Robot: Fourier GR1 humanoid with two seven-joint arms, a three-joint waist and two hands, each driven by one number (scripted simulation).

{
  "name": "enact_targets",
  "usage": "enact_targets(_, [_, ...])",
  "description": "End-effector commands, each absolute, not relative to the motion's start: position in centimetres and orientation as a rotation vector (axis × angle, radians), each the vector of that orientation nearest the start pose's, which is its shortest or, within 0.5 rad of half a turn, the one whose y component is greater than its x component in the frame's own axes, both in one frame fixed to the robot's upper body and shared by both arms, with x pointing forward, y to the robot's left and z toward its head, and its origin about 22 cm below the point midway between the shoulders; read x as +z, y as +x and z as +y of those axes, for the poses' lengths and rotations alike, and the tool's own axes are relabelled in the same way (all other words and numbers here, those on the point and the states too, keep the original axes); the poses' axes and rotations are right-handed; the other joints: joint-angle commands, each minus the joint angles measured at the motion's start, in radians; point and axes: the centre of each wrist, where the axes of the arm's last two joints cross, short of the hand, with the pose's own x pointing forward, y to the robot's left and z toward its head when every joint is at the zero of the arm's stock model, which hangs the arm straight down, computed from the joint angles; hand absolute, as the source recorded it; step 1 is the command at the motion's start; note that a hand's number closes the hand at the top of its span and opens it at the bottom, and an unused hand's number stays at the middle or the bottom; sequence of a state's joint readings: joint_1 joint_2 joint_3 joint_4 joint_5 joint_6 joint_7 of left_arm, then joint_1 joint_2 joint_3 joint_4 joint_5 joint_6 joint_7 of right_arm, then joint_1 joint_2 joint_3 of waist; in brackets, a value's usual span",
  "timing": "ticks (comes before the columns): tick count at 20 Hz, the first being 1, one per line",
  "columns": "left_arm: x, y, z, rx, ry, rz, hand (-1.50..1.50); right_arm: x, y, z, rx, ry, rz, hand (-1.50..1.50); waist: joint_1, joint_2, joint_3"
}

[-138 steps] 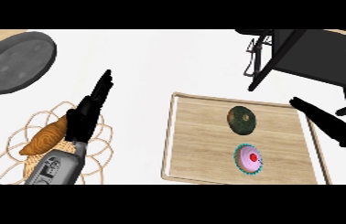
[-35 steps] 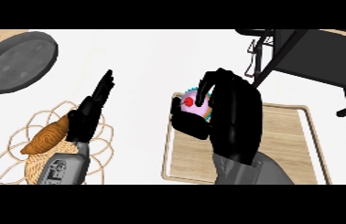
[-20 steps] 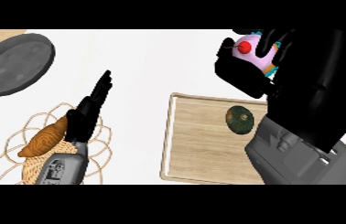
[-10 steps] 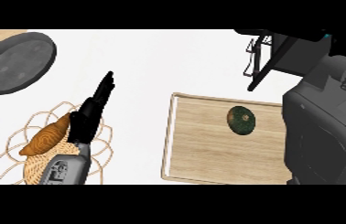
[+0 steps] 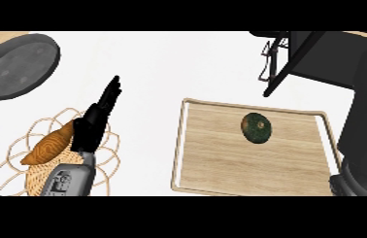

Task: Pick the cupcake from the tray and place it in the tiered shelf

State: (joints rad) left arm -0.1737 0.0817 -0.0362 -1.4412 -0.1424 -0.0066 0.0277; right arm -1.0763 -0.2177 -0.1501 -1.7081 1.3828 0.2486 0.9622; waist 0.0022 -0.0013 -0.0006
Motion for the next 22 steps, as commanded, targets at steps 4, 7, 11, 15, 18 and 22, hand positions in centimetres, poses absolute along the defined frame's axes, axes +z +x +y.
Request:
enact_targets(4, [2.1, 27.5, 22.8, -0.256, 0.115, -1.586, 0.0, 34.8, 33.5, -19.1, 0.023, -1.666, -1.356, 1.5, 0.004, 0.001, 0.0])
enact_targets(7, [1.2, 28.1, 21.8, -0.269, 0.092, -1.57, 0.0, 32.3, 34.7, -19.8, 0.041, -1.709, -1.346, 1.5, 0.002, 0.002, 0.0])
enact_targets(11, [1.5, 28.8, 21.6, -0.28, 0.104, -1.587, 0.0, 30.4, 37.6, -21.7, 0.172, -1.802, -1.375, 1.5, 0.01, 0.006, 0.0])
enact_targets(15, [0.2, 28.0, 21.9, -0.269, 0.116, -1.568, 0.0, 28.0, 39.6, -23.5, 0.091, -1.781, -1.376, 1.5, 0.013, 0.007, 0.0])
enact_targets(18, [1.4, 28.1, 22.2, -0.266, 0.128, -1.59, 0.0, 31.5, 37.6, -24.1, -0.177, -1.581, -1.575, 1.5, 0.017, 0.007, 0.002])
enact_targets(22, [1.6, 27.6, 21.7, -0.262, 0.092, -1.579, 0.0, 27.6, 39.4, -27.6, -0.202, -1.57, -1.599, 1.5, 0.015, 0.006, 0.001])
